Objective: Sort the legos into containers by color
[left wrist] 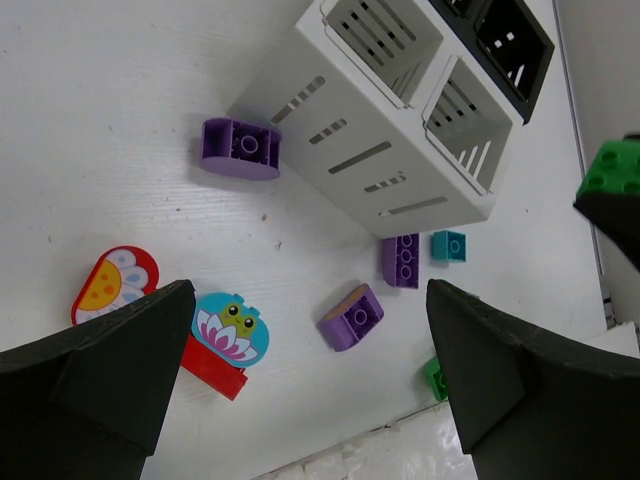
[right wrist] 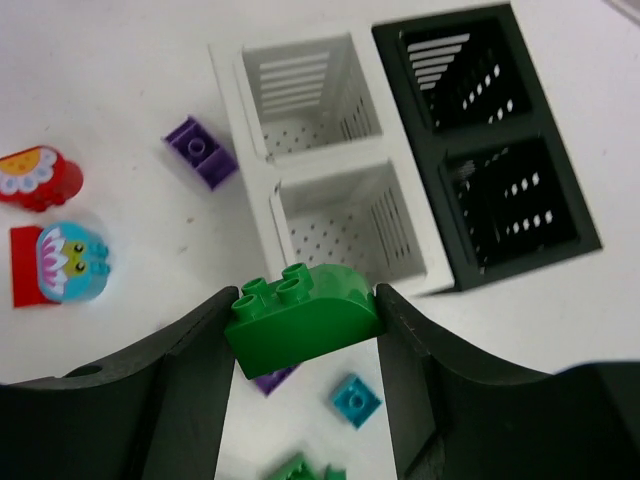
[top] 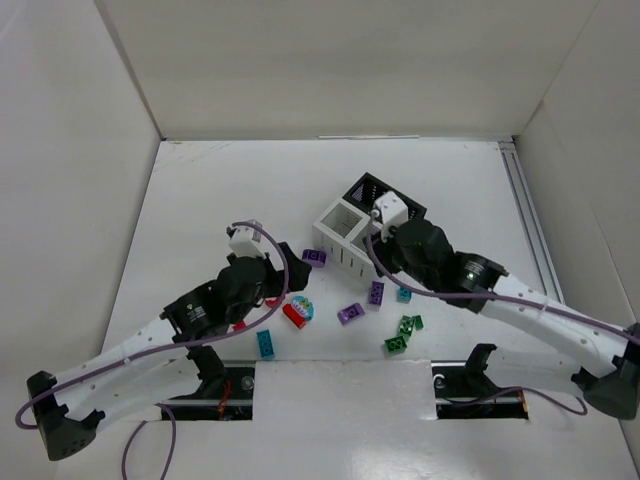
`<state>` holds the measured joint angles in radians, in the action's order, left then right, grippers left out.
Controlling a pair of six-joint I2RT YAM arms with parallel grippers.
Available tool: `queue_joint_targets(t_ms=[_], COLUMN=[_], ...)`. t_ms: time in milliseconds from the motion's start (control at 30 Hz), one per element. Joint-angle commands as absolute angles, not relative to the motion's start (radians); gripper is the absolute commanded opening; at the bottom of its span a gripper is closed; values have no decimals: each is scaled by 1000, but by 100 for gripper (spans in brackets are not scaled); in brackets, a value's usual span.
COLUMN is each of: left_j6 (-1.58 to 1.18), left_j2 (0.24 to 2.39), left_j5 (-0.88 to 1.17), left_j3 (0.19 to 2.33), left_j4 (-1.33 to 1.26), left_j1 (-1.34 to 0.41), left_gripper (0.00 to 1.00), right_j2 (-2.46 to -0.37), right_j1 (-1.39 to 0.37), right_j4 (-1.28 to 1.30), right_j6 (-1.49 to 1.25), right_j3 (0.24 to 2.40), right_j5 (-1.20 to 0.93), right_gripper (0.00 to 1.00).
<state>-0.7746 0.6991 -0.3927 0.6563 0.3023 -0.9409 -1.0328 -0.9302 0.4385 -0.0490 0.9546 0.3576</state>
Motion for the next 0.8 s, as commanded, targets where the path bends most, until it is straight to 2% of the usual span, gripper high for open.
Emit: queue_joint_targets(t_ms=[0, 167, 333, 433, 467, 533, 633, 700, 767], left_j6=[-750, -741, -741, -717, -707, -683, -672, -661, -661], left_j2=[704, 741, 793, 828, 828, 844, 874, 908, 928], left_j5=[-341, -288, -194, -143, -131, -118, -107, -118, -132], left_j3=[641, 641, 607, 589, 589, 589, 609, 620, 632], left_j4=[259, 241, 184, 140, 130, 111, 101, 101, 101], left_j1=[-942, -942, -942, -951, -951, -951, -977, -1000, -1034], left_gripper=[100, 100, 100, 100, 100, 99, 99, 99, 99], right_j2=[-1156, -1302, -1296, -1256, -1247, -1223, -1198, -1198, -1198], right_j1=[-908, -792, -727, -718, -718, -718, -718, -718, -718], right_j4=[399, 364, 339, 328, 328, 314, 305, 296, 296], right_j6=[74, 95, 86, 86, 86, 97, 107, 117, 139], right_j3=[1066, 1129, 1082, 1043, 1034, 1022, 1012, 1012, 1012], right_j5=[413, 333, 216, 204, 195, 175, 147, 118, 104], right_gripper=[33, 34, 36, 46, 55, 65, 67, 75, 78])
